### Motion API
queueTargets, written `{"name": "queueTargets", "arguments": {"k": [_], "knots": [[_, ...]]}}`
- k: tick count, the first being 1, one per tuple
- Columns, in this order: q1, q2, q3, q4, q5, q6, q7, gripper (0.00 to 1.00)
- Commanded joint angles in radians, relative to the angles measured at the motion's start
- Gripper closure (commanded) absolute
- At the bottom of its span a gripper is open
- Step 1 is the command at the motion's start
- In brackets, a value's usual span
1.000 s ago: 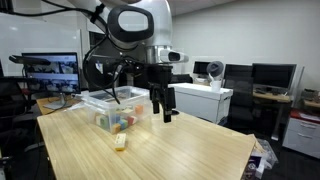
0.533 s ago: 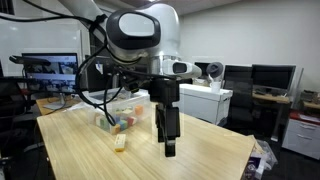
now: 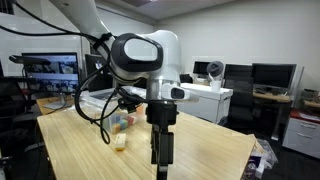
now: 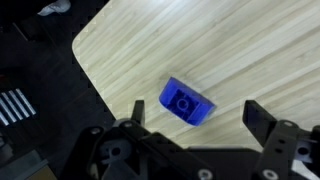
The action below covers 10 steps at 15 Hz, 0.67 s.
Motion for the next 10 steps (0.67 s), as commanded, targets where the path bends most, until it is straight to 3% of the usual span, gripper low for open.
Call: {"name": "queueTargets", "arguments": {"k": [1, 10], "knots": [[-0.022, 0.056, 0.041, 0.042, 0.024, -0.040, -0.122, 0.00], [-0.058, 0.161, 0.053, 0.156, -0.020, -0.168, -0.348, 0.00]]}}
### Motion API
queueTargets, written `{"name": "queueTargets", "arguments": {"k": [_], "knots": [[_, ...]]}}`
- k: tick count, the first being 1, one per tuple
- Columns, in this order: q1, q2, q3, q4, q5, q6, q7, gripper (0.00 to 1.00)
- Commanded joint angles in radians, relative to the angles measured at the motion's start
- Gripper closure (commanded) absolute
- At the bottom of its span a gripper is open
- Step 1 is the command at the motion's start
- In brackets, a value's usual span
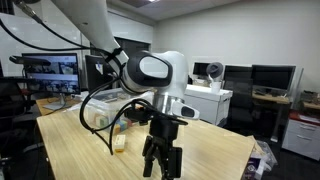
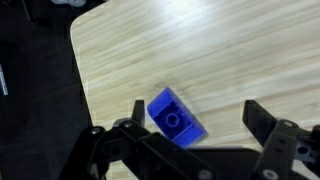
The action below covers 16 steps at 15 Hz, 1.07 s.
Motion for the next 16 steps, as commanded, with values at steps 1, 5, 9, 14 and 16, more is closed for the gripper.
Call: {"name": "queueTargets", "arguments": {"k": [1, 5, 9, 14, 16], "knots": [[-0.039, 0.045, 0.011, 0.060, -0.022, -0.051, -0.071, 0.00], [-0.072, 0.106, 0.010, 0.129, -0.018, -0.039, -0.075, 0.00], [-0.079, 0.138, 0.030, 0.142, 0.001, -0.035, -0.071, 0.00], [-0.079, 0.151, 0.056, 0.121, 0.025, -0.037, -0.069, 0.33], [-0.078, 0.155, 0.060, 0.120, 0.025, -0.042, -0.067, 0.49]]}}
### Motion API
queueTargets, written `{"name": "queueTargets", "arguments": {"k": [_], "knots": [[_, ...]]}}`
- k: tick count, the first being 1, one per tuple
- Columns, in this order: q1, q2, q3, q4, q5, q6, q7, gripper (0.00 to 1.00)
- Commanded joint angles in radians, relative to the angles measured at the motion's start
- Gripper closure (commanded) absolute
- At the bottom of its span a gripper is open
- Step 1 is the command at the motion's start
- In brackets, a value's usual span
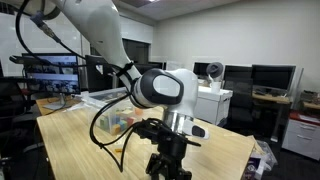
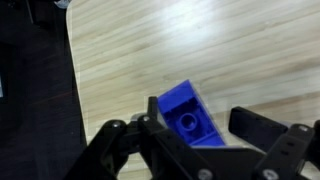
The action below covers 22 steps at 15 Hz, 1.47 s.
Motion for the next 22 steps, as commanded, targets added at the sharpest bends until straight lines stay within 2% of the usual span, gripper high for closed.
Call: {"name": "queueTargets", "arguments": {"k": [1, 5, 8, 12, 16, 21, 22], "knots": [[-0.013, 0.002, 0.019, -0.004, 0.021, -0.017, -0.019, 0.56], [-0.007, -0.034, 0.016, -0.006, 0.023, -0.046, -0.013, 0.83], [0.004, -0.099, 0.037, -0.012, 0.061, -0.062, -0.011, 0.84], [0.030, -0.240, 0.121, -0.004, 0.198, -0.031, -0.035, 0.84], [0.123, -0.431, 0.201, -0.059, 0.279, -0.009, -0.069, 0.84], [0.248, -0.664, 0.273, -0.230, 0.364, -0.024, -0.153, 0.84], [0.292, -0.736, 0.290, -0.289, 0.393, -0.032, -0.178, 0.84]]}}
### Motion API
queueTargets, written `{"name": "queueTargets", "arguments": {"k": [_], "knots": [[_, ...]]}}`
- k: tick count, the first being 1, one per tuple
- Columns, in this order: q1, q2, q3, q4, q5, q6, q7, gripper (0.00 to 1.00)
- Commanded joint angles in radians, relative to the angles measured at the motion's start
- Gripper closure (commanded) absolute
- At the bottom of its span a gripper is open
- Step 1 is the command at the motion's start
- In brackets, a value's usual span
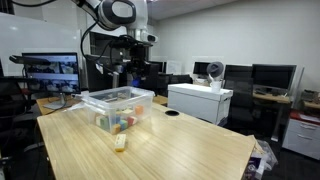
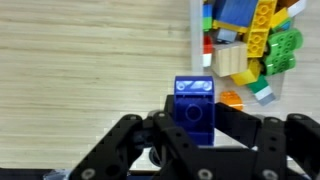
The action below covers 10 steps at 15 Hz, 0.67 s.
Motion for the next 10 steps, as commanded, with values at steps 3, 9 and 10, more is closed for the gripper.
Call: {"name": "queueTargets", "arguments": {"k": [3, 9, 10], "knots": [[0.124, -0.236, 0.025, -0.218, 0.139, -0.024, -0.187, 0.84], [0.178, -0.244, -0.005, -0.257, 0.170, 0.003, -0.218, 0.84], [0.176, -0.235, -0.006, -0.254, 0.153, 0.005, -0.210, 0.84]]}}
